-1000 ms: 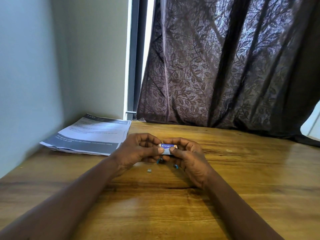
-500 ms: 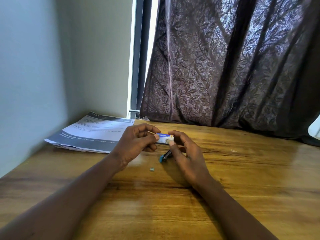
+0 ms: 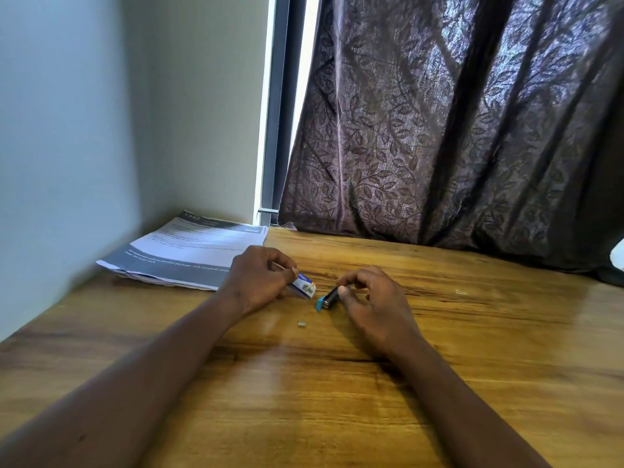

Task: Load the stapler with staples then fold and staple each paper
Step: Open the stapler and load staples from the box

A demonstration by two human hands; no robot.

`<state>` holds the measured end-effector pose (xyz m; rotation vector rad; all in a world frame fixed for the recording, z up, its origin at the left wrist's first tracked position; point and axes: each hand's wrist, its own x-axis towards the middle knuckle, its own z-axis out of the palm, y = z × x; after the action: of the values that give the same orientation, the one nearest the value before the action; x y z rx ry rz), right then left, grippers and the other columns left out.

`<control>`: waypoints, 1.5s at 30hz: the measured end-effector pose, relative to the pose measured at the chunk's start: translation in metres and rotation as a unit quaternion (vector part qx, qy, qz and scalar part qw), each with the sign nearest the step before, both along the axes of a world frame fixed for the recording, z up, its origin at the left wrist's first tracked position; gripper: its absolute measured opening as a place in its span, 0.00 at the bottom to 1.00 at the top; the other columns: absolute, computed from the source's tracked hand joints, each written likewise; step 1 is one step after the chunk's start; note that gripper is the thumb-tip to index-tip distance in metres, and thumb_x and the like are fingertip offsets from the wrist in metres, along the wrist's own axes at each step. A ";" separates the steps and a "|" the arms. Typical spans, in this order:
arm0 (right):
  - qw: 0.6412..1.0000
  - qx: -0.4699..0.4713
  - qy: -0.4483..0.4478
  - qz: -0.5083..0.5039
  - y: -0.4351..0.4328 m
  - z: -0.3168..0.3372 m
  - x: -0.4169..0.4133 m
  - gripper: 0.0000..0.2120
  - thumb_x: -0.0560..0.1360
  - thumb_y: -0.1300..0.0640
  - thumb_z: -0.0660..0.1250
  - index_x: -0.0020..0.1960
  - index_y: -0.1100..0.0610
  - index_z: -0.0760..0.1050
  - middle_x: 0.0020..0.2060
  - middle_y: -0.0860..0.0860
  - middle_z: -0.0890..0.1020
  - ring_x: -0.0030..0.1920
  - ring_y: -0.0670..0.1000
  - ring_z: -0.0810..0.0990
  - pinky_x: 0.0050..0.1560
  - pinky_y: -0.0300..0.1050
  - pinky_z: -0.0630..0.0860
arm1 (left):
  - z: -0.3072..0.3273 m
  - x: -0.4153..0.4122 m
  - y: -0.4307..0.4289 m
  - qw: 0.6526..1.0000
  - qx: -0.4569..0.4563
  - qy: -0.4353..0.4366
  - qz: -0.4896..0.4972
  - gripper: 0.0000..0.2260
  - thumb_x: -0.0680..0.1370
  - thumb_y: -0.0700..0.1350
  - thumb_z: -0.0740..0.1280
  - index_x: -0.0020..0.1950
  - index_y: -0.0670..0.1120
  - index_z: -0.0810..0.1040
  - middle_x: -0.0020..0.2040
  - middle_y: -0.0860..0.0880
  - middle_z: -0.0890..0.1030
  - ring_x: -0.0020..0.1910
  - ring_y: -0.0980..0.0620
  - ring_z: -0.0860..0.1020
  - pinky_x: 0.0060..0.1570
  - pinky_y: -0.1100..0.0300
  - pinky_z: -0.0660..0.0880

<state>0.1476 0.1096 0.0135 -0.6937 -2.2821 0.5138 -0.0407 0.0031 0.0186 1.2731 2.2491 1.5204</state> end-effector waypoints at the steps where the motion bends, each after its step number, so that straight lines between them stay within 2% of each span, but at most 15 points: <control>1: 1.000 0.002 -0.013 -0.005 0.001 0.000 0.000 0.03 0.78 0.54 0.69 0.50 0.46 0.80 0.50 0.42 0.77 0.55 0.45 0.76 0.58 0.46 0.75 | 0.000 0.000 0.000 0.999 -0.023 0.045 0.006 0.02 0.77 0.49 0.75 0.47 0.52 0.86 0.35 0.56 0.83 0.36 0.58 0.82 0.33 0.69 0.71; 4: 0.999 0.005 -0.045 -0.027 0.004 -0.001 -0.001 0.04 0.78 0.53 0.69 0.52 0.46 0.80 0.49 0.42 0.76 0.55 0.45 0.75 0.58 0.45 0.75 | -0.001 -0.001 -0.001 0.991 -0.063 0.118 0.021 0.05 0.75 0.53 0.75 0.46 0.53 0.86 0.39 0.58 0.82 0.44 0.58 0.79 0.39 0.63 0.70; 7: 0.996 0.013 -0.071 -0.052 0.006 -0.003 -0.001 0.06 0.77 0.49 0.70 0.53 0.45 0.79 0.50 0.43 0.75 0.55 0.46 0.74 0.58 0.47 0.76 | -0.001 0.000 -0.002 0.987 -0.082 0.135 0.015 0.05 0.76 0.52 0.74 0.44 0.52 0.85 0.38 0.58 0.81 0.42 0.58 0.79 0.37 0.64 0.70; 10: 0.990 0.016 -0.116 -0.077 0.005 -0.002 0.001 0.14 0.75 0.42 0.69 0.58 0.45 0.77 0.52 0.44 0.75 0.55 0.47 0.74 0.58 0.49 0.76 | -0.001 0.001 -0.002 0.984 -0.093 0.152 0.002 0.05 0.77 0.51 0.74 0.46 0.51 0.86 0.40 0.57 0.83 0.44 0.57 0.80 0.41 0.62 0.74; 14: 0.982 0.033 -0.161 -0.092 0.001 0.001 0.003 0.21 0.74 0.37 0.68 0.63 0.44 0.73 0.54 0.44 0.78 0.56 0.48 0.75 0.56 0.49 0.76 | -0.003 -0.001 -0.001 0.984 -0.091 0.154 0.006 0.10 0.76 0.57 0.73 0.47 0.52 0.85 0.39 0.56 0.82 0.43 0.58 0.79 0.40 0.61 0.73; 18: 0.978 0.027 -0.180 -0.101 0.000 0.003 0.003 0.23 0.74 0.37 0.68 0.65 0.41 0.70 0.50 0.45 0.80 0.53 0.49 0.77 0.52 0.50 0.79 | -0.003 -0.001 0.000 0.982 -0.099 0.160 -0.005 0.14 0.74 0.63 0.72 0.48 0.54 0.84 0.42 0.55 0.82 0.44 0.56 0.79 0.43 0.59 0.75; 23: 0.978 0.031 -0.181 -0.096 -0.001 0.003 0.003 0.23 0.75 0.41 0.68 0.67 0.43 0.69 0.48 0.46 0.80 0.49 0.50 0.78 0.46 0.47 0.75 | 0.001 0.001 -0.003 0.975 -0.107 0.190 -0.031 0.10 0.75 0.53 0.73 0.55 0.52 0.84 0.46 0.54 0.83 0.47 0.55 0.80 0.48 0.57 0.78; 26: 0.982 0.035 -0.159 -0.096 0.000 0.003 0.003 0.23 0.75 0.43 0.67 0.68 0.44 0.69 0.48 0.47 0.81 0.48 0.51 0.79 0.46 0.47 0.76 | 0.003 0.004 -0.004 0.968 -0.093 0.228 -0.049 0.14 0.74 0.50 0.73 0.60 0.54 0.83 0.52 0.54 0.79 0.50 0.55 0.77 0.49 0.59 0.74; 28: 0.985 0.045 -0.126 -0.106 0.000 0.004 0.003 0.20 0.75 0.44 0.66 0.66 0.45 0.71 0.46 0.48 0.81 0.48 0.51 0.79 0.48 0.48 0.77 | 0.004 0.007 -0.005 0.963 -0.077 0.247 -0.076 0.17 0.73 0.52 0.74 0.62 0.57 0.81 0.55 0.56 0.77 0.49 0.57 0.75 0.50 0.58 0.75; 31: 0.990 0.051 -0.052 -0.119 -0.001 0.006 0.005 0.14 0.75 0.45 0.68 0.59 0.45 0.76 0.43 0.47 0.82 0.47 0.50 0.79 0.48 0.51 0.78 | 0.004 0.014 -0.004 0.960 -0.039 0.248 -0.121 0.20 0.72 0.57 0.75 0.63 0.59 0.80 0.55 0.59 0.76 0.47 0.59 0.76 0.47 0.60 0.76; 34: 0.992 0.050 0.008 -0.111 -0.001 0.005 0.005 0.06 0.74 0.48 0.69 0.49 0.47 0.77 0.39 0.45 0.82 0.42 0.46 0.79 0.46 0.53 0.80 | 0.002 0.021 -0.002 0.961 0.002 0.239 -0.137 0.20 0.73 0.56 0.77 0.64 0.57 0.80 0.51 0.61 0.77 0.45 0.61 0.77 0.44 0.68 0.74; 38: 0.993 0.048 0.081 -0.067 -0.003 0.007 0.007 0.04 0.73 0.52 0.71 0.42 0.49 0.76 0.32 0.44 0.79 0.34 0.44 0.77 0.36 0.42 0.76 | 0.002 0.024 -0.001 0.962 0.058 0.225 -0.146 0.22 0.73 0.57 0.77 0.66 0.58 0.79 0.52 0.60 0.79 0.44 0.60 0.79 0.42 0.71 0.74; 40: 0.993 0.039 0.101 -0.038 -0.007 0.007 0.006 0.04 0.72 0.53 0.72 0.41 0.49 0.77 0.31 0.45 0.79 0.34 0.45 0.77 0.34 0.38 0.73 | 0.003 0.026 -0.001 0.959 0.086 0.225 -0.150 0.19 0.74 0.55 0.76 0.64 0.56 0.80 0.52 0.60 0.80 0.44 0.59 0.80 0.43 0.70 0.75; 42: 0.990 -0.015 0.143 0.001 -0.009 0.005 0.002 0.04 0.72 0.55 0.72 0.40 0.50 0.78 0.32 0.47 0.81 0.34 0.47 0.78 0.35 0.42 0.75 | 0.004 0.026 0.000 0.956 0.111 0.233 -0.142 0.12 0.76 0.51 0.76 0.59 0.53 0.83 0.50 0.60 0.80 0.44 0.58 0.80 0.43 0.70 0.75; 45: 0.963 -0.141 0.224 0.056 -0.009 0.004 -0.002 0.02 0.72 0.58 0.70 0.41 0.54 0.78 0.33 0.56 0.82 0.35 0.58 0.81 0.37 0.55 0.79 | 0.007 0.025 -0.001 0.956 0.144 0.226 -0.117 0.07 0.79 0.48 0.72 0.57 0.51 0.82 0.49 0.58 0.82 0.44 0.57 0.81 0.43 0.69 0.76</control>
<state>0.1458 0.1004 0.0172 -0.5183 -1.8442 0.9604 -0.0153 0.0025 0.0253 2.0772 2.0495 1.6393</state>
